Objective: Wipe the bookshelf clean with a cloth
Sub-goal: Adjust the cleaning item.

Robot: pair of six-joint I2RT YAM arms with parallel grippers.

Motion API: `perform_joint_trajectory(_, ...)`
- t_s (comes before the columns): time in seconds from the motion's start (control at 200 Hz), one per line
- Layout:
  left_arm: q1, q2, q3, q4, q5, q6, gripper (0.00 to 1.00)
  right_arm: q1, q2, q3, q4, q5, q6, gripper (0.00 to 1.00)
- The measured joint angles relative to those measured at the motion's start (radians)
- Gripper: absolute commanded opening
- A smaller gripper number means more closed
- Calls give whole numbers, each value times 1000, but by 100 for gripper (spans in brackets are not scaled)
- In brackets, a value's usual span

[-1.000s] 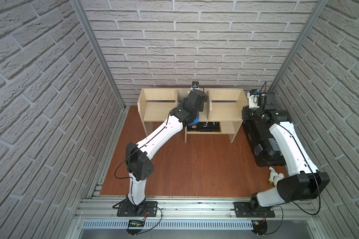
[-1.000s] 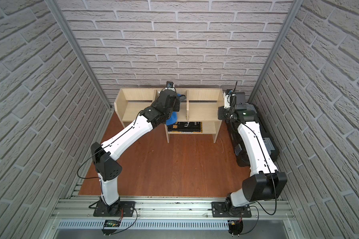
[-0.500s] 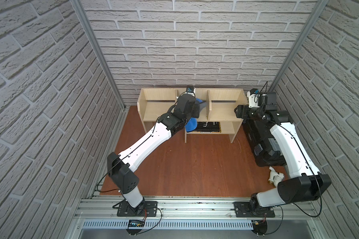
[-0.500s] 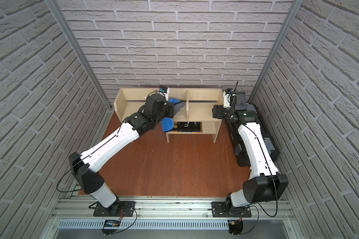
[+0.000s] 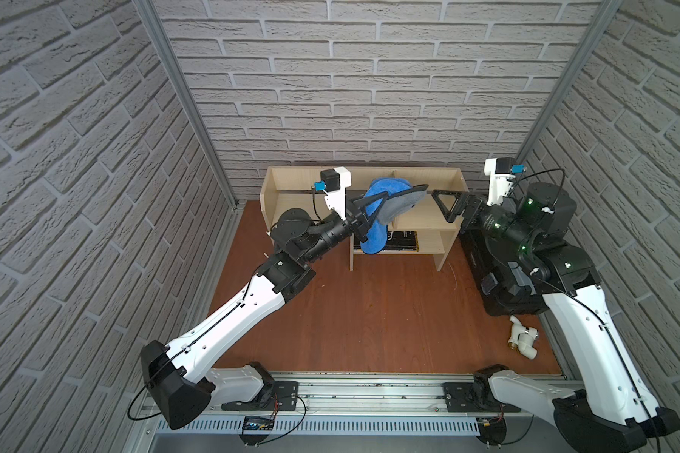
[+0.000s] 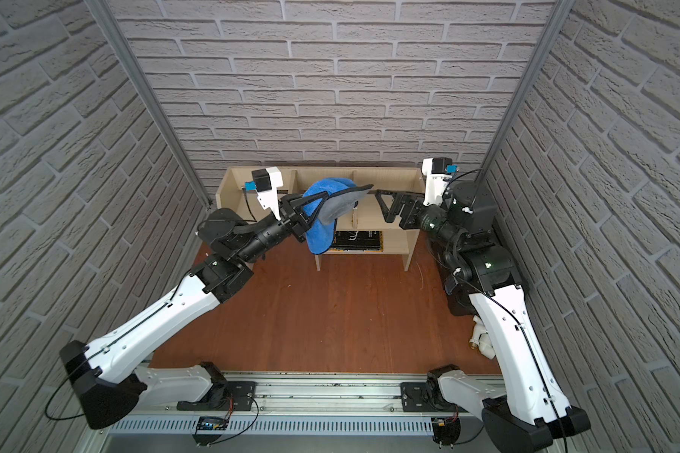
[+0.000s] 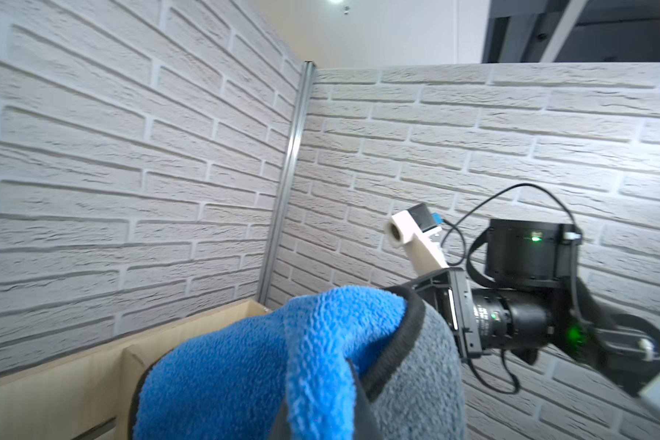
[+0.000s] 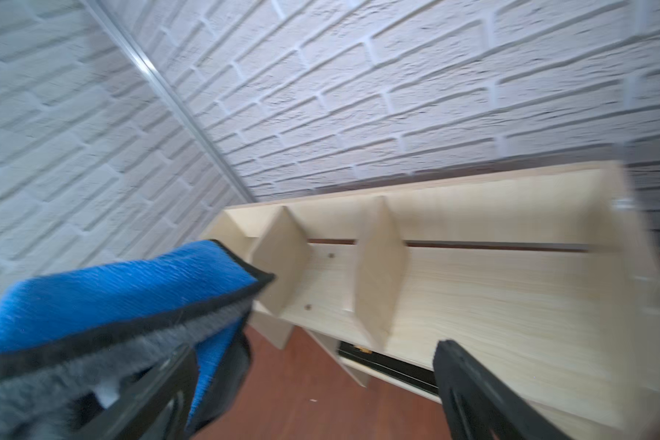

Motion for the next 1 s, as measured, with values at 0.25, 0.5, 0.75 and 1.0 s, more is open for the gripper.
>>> perform_joint_trajectory(0.25,48,-73,-146,152,133,-43,0,125,17,-105,349,-183,285,100)
perform_joint_trajectory(0.5,74,-68,-143,291,208,-98,0,281,19,-268,515,-199,385,100)
perform_joint_trajectory(0.75,85,-26,-126,390,236,-142,0,341,73,-338,756,-209,514,99)
perform_joint_trajectory(1.0,90,-26,-150,477,211,-184,0,360,133,-343,995,-228,635,52)
